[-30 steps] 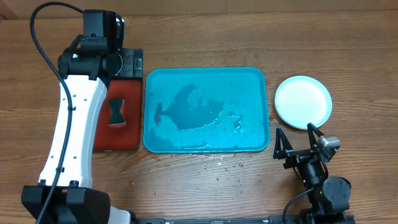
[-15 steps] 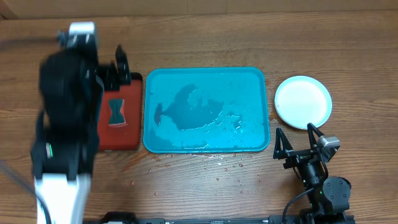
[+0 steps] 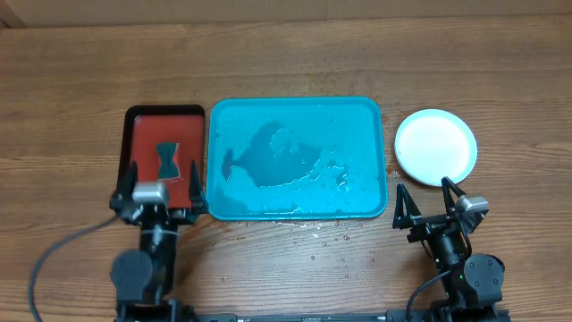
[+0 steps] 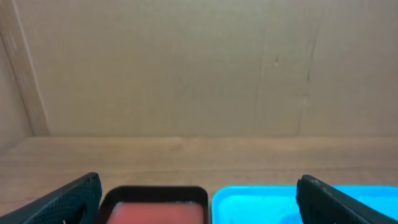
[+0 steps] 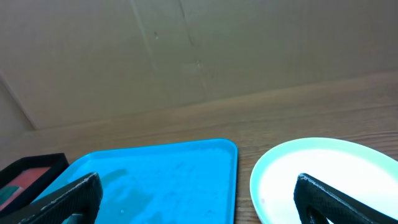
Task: Clean dirty plates on tray and stack at the side
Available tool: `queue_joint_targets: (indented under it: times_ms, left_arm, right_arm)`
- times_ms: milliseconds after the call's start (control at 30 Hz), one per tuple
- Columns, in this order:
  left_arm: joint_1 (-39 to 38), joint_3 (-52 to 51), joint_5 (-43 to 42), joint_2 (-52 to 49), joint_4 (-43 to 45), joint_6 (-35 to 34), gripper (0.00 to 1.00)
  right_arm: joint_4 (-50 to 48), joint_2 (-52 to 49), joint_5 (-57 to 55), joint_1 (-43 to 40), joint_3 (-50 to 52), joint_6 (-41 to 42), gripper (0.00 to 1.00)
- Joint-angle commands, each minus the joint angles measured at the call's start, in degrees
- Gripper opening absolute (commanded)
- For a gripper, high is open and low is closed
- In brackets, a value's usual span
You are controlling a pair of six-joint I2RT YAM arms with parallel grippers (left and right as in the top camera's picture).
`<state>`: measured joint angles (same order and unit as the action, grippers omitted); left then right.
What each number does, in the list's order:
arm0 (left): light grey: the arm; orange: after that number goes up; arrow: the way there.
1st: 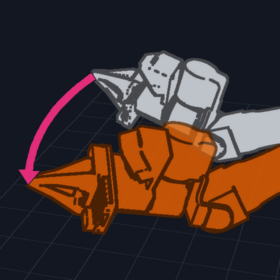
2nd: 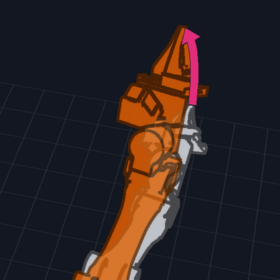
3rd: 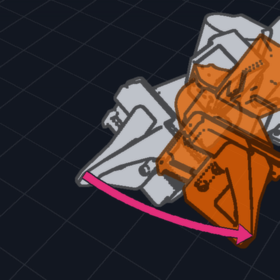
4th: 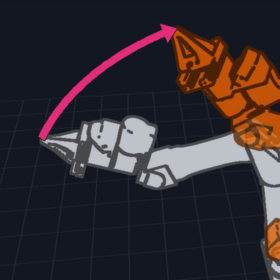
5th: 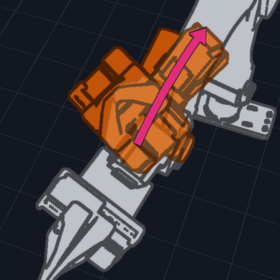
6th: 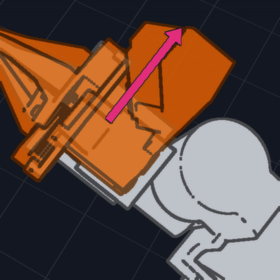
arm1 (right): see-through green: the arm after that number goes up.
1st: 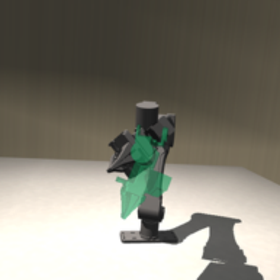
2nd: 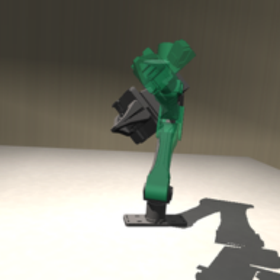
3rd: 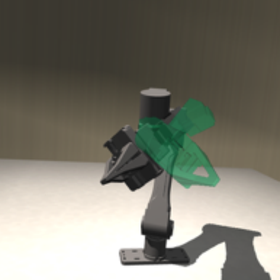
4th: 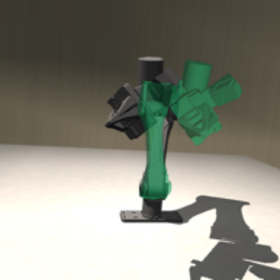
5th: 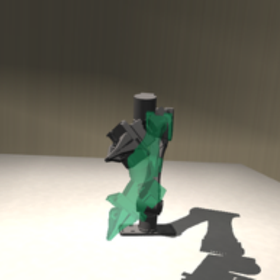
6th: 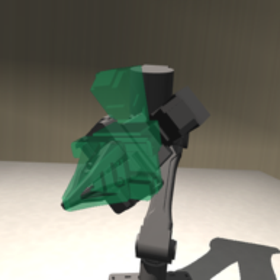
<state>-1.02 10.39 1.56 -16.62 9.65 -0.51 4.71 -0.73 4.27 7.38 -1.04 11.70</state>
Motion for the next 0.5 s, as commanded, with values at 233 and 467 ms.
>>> queue_joint_targets:
  times_ms: [233,467]
  left_arm:
    - [3.2,-10.1,-4.0,10.8,-3.3,-0.2,1.00]
    - [3.5,-10.1,-2.8,15.6,-14.1,0.7,1.00]
  right_arm:
    - [-0.3,0.6,0.3,0.0,0.6,-1.1,1.00]
    - [-0.3,0.6,0.3,0.0,0.6,-1.1,1.00]
